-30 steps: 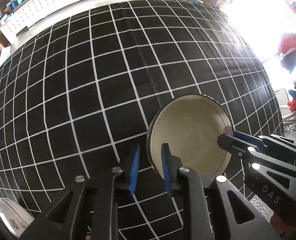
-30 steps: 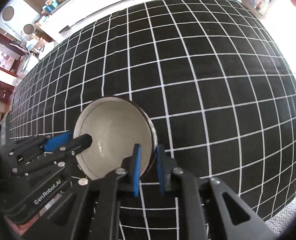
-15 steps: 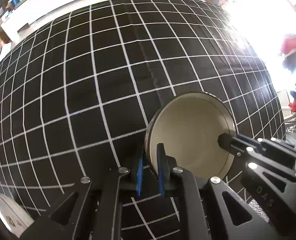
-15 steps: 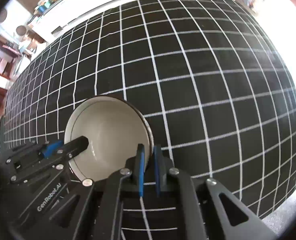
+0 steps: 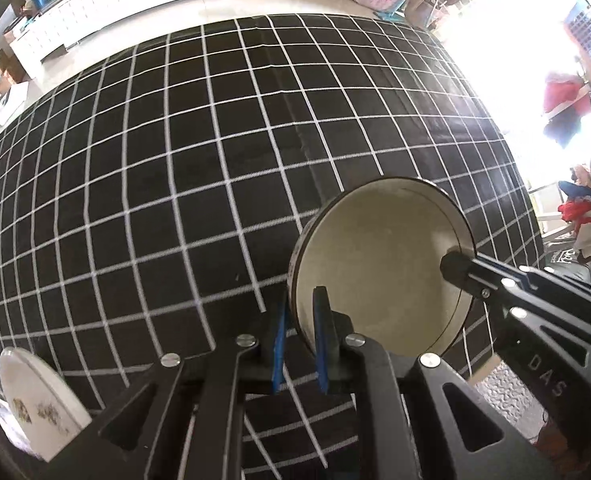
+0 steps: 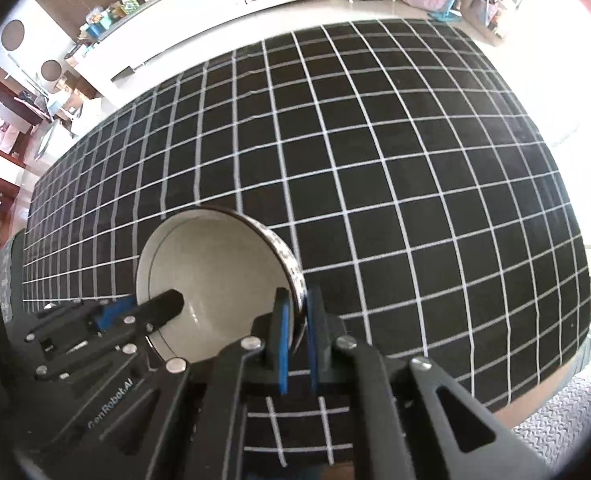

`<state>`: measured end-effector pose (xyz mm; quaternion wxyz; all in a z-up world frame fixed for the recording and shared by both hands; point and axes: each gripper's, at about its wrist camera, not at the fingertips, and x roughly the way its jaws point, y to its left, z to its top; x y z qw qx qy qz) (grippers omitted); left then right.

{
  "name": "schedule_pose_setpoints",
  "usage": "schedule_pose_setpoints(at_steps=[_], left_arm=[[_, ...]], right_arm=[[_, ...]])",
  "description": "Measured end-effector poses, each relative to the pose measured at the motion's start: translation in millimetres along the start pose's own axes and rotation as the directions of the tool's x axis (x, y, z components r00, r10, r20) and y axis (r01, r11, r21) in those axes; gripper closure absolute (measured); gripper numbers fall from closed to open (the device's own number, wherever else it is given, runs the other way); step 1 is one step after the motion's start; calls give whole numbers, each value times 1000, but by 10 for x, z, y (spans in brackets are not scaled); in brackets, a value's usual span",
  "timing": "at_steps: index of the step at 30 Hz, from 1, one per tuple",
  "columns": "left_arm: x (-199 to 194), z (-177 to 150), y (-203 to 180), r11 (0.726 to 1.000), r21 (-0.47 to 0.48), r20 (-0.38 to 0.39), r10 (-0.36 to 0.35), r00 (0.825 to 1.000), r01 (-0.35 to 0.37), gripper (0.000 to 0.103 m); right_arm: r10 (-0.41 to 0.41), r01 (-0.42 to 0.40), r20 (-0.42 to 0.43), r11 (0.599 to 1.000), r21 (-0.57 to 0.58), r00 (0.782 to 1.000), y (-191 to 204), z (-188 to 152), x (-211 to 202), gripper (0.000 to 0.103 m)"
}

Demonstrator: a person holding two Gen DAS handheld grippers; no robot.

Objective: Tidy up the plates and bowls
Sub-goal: 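Carry the blue-patterned bowl with the left gripper into the nested white bowls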

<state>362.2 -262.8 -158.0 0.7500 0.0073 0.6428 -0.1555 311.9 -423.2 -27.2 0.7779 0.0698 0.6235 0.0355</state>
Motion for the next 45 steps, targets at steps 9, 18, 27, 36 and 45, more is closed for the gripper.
schedule_pose_setpoints(at_steps=[9, 18, 27, 36, 45], left_arm=[[-468, -398, 214, 1000, -23, 41, 2, 999, -2, 92], [-863, -735, 526, 998, -56, 86, 22, 996, -18, 92], [-1102, -1072, 938, 996, -88, 104, 38, 994, -29, 92], [-977, -1306, 1159, 993, -117, 74, 34, 997, -25, 92], [-733, -1466, 1215, 992, -122, 31, 34, 999, -30, 92]], right_arm=[[5, -3, 49, 999, -46, 999, 474, -202, -373, 92], [1, 6, 56, 994, -113, 998, 948, -461, -460, 94], [-7, 13, 40, 989, -148, 999, 1300, -663, -398, 94], [-33, 35, 14, 982, -185, 999, 1561, -818, -258, 94], [-61, 53, -41, 982, -182, 997, 1608, -908, -4, 94]])
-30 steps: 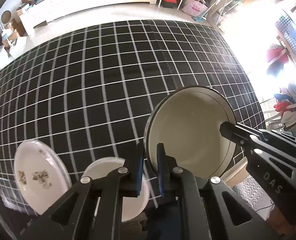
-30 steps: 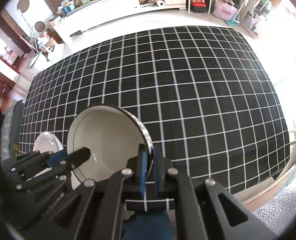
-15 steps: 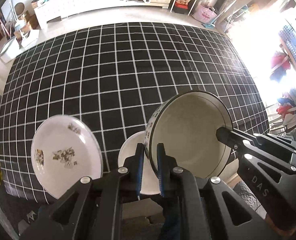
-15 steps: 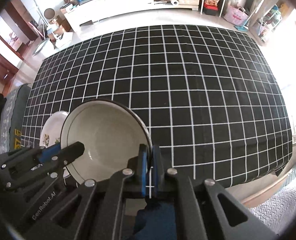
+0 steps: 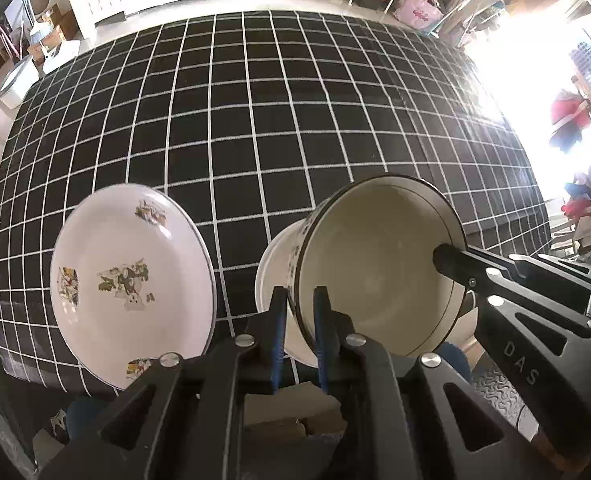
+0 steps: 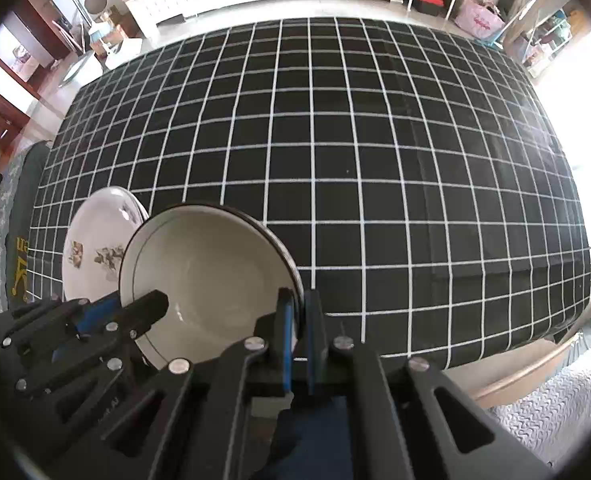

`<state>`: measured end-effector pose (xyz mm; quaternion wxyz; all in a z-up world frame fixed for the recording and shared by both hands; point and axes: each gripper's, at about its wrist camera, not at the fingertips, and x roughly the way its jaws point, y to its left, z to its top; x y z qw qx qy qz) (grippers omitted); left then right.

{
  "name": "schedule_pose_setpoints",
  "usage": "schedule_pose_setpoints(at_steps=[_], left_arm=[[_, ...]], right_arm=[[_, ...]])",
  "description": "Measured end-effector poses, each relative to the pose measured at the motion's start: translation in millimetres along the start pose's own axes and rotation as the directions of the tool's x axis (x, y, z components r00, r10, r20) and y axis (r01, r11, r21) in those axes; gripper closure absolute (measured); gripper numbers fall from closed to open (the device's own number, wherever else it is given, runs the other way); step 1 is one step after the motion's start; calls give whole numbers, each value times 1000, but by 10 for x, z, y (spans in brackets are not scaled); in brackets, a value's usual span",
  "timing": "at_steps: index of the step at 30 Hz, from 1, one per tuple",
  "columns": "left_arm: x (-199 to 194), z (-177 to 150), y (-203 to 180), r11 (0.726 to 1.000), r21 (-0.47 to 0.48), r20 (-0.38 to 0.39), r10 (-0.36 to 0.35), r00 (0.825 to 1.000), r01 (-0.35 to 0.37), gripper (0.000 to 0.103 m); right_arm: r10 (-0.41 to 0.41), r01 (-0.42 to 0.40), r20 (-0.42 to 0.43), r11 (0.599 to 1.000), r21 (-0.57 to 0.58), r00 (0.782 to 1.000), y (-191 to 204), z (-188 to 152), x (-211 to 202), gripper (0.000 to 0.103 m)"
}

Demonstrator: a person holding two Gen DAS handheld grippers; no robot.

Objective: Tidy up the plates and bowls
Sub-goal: 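Carry the blue-patterned bowl with the left gripper into the nested white bowls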

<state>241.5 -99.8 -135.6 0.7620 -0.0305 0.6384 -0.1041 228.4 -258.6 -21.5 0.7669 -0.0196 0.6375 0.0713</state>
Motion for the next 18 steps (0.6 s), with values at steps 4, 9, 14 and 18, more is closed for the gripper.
schedule_pose_setpoints(at_steps=[4, 9, 14, 18], left_arm=[[81, -33, 53, 1000, -10, -17, 1, 1000, -1, 92], [130, -70, 60, 1000, -5, -24, 12, 1000, -13, 92], [158, -79, 76, 1000, -6, -33, 19, 999, -19, 92], [210, -76, 62, 1000, -10, -41, 24, 999, -24, 92]], right_arm=[[0, 0, -21, 1000, 1, 1000, 18, -25, 93, 94], [-1, 1, -38, 1000, -2, 999, 46, -27, 171, 94], [-4, 4, -54, 1000, -12, 999, 57, -24, 221, 94], [-10, 9, -64, 1000, -17, 998, 68, -22, 253, 94]])
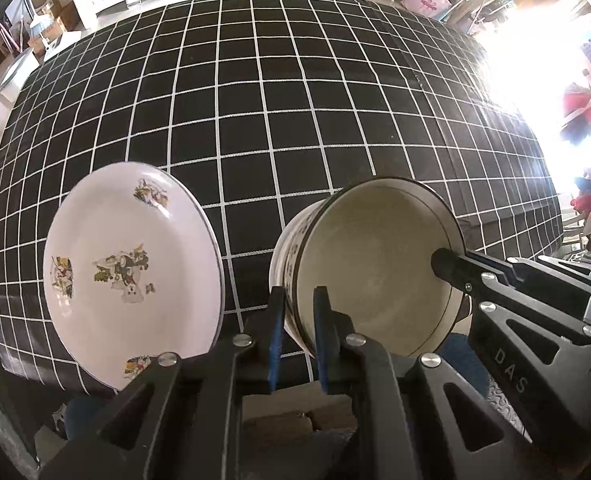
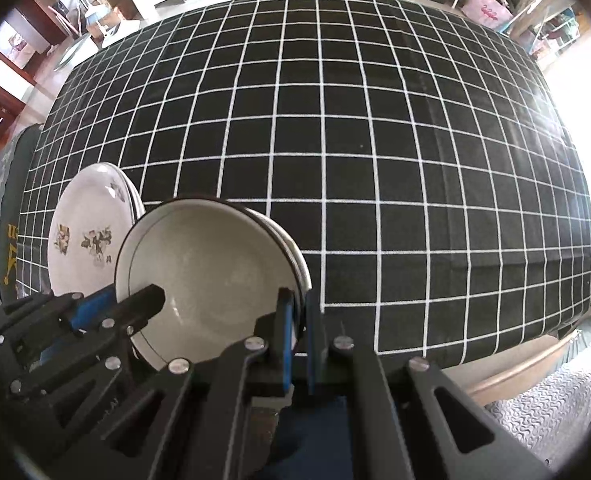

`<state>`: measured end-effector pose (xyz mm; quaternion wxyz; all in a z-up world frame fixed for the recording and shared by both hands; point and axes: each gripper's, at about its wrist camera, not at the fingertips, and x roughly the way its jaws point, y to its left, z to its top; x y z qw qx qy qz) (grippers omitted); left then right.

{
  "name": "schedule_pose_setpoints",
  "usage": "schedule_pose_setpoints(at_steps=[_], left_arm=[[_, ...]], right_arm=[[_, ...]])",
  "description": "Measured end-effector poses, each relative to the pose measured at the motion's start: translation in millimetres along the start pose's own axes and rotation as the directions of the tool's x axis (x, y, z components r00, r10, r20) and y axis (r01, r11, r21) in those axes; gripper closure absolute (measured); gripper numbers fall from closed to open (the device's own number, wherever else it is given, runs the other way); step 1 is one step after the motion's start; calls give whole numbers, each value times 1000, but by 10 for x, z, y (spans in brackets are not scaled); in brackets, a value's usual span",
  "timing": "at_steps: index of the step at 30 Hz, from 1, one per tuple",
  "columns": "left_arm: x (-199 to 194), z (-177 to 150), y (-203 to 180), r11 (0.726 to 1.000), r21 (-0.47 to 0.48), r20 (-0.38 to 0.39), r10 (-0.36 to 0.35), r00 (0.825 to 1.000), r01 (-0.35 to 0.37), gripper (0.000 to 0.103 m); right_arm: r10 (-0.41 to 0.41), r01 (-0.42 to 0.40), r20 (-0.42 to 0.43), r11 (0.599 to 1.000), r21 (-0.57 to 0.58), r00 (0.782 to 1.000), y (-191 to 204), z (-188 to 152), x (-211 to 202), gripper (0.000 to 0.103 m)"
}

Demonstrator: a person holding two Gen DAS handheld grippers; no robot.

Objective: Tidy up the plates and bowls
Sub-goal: 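Carry the blue-patterned bowl with the left gripper into the nested white bowls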

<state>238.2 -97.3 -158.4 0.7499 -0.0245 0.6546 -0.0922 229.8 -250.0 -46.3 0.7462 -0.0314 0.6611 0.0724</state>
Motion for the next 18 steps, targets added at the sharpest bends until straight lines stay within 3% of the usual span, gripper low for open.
schedule_pose_setpoints(at_steps=[18], left_arm=[[98, -14, -98, 1000, 4, -2, 15, 1000, -15, 92]], right_arm=[[7, -7, -35, 1000, 2, 999, 61, 38, 177, 93]])
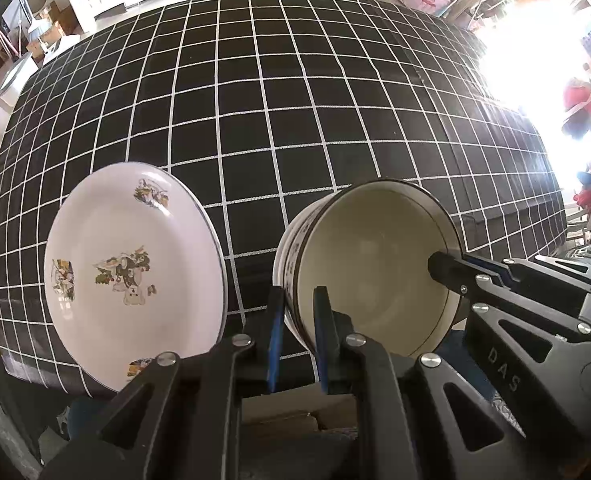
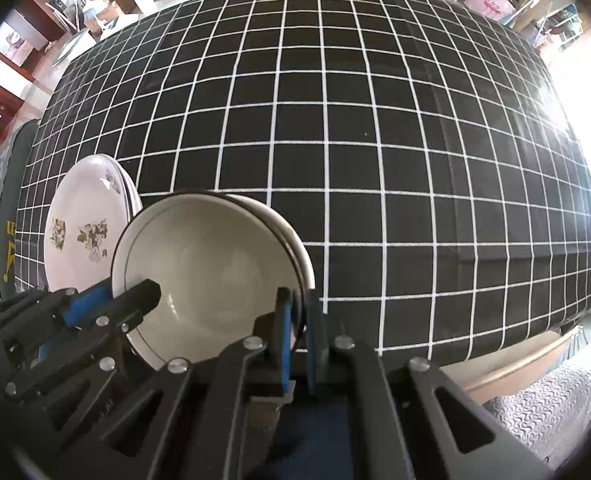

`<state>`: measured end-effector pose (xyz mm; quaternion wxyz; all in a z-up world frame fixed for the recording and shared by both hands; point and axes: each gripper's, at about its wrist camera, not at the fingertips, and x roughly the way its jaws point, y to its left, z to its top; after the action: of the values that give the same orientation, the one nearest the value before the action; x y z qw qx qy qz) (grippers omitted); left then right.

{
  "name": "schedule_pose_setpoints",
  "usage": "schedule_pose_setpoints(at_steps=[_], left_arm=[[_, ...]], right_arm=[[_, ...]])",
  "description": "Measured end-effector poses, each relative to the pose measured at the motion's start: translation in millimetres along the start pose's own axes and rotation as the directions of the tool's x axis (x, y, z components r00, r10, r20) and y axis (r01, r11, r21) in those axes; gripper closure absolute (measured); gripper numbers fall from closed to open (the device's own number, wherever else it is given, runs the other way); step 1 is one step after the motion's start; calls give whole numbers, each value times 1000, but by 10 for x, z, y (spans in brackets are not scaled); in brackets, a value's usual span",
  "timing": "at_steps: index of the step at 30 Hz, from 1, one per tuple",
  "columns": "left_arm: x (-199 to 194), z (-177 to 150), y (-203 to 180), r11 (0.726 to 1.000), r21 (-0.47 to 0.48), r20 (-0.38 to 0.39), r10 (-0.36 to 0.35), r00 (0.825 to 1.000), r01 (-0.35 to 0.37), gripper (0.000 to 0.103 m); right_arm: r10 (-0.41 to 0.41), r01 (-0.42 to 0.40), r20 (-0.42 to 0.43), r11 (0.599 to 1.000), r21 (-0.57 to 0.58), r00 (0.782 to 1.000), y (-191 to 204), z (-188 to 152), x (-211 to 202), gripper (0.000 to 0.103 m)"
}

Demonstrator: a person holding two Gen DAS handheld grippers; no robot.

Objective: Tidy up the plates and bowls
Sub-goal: 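Carry the blue-patterned bowl with the left gripper into the nested white bowls, then open the left gripper to release the bowl into the stack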

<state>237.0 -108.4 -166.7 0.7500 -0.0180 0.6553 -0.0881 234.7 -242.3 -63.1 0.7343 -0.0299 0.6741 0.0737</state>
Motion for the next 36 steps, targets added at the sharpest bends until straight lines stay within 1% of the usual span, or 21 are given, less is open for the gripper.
schedule_pose_setpoints(at_steps=[5, 9, 15, 16, 17, 18, 20, 22, 26, 28, 29, 33, 36], left_arm=[[5, 0, -25, 1000, 5, 3, -2, 1000, 2, 92], [-9, -4, -28, 1000, 9, 7, -4, 1000, 4, 92], [-68, -8, 45, 999, 5, 15, -37, 999, 37, 92], [-95, -8, 58, 999, 5, 20, -44, 999, 43, 92], [-125, -8, 64, 998, 5, 24, -55, 998, 55, 92], [-155, -12, 87, 998, 2, 25, -61, 998, 61, 89], [-219, -25, 108, 997, 7, 33, -75, 997, 75, 86], [-306, -65, 125, 997, 23, 52, -69, 996, 68, 85], [-501, -144, 144, 997, 47, 108, -73, 991, 68, 76], [-588, -191, 156, 996, 59, 134, -77, 988, 70, 72], [-622, -211, 154, 995, 63, 141, -81, 987, 73, 68], [-717, -292, 187, 991, 81, 165, -114, 980, 102, 59], [-739, -328, 218, 989, 97, 179, -123, 976, 107, 55]], right_arm=[[21, -21, -17, 1000, 11, 1000, 9, 2, 50, 92], [40, -39, -21, 998, 41, 999, -16, 1, 74, 92], [42, -41, -23, 998, 53, 999, 57, 21, 47, 91], [40, -40, -16, 998, 45, 999, 73, 25, 25, 89], [38, -38, -7, 999, 37, 999, 64, 11, -18, 84], [31, -32, 6, 999, 27, 999, 77, 11, -54, 81], [29, -29, 25, 1000, 7, 999, 83, -5, -124, 64], [41, -40, 55, 999, -23, 998, 100, -9, -212, 57], [27, -19, 146, 998, -53, 989, 128, -88, -398, 45], [41, -29, 181, 998, -64, 983, 161, -151, -457, 42], [47, -35, 191, 997, -68, 980, 171, -180, -474, 41], [56, -36, 234, 995, -90, 971, 226, -312, -479, 37], [67, -53, 252, 997, -61, 965, 201, -383, -447, 36]])
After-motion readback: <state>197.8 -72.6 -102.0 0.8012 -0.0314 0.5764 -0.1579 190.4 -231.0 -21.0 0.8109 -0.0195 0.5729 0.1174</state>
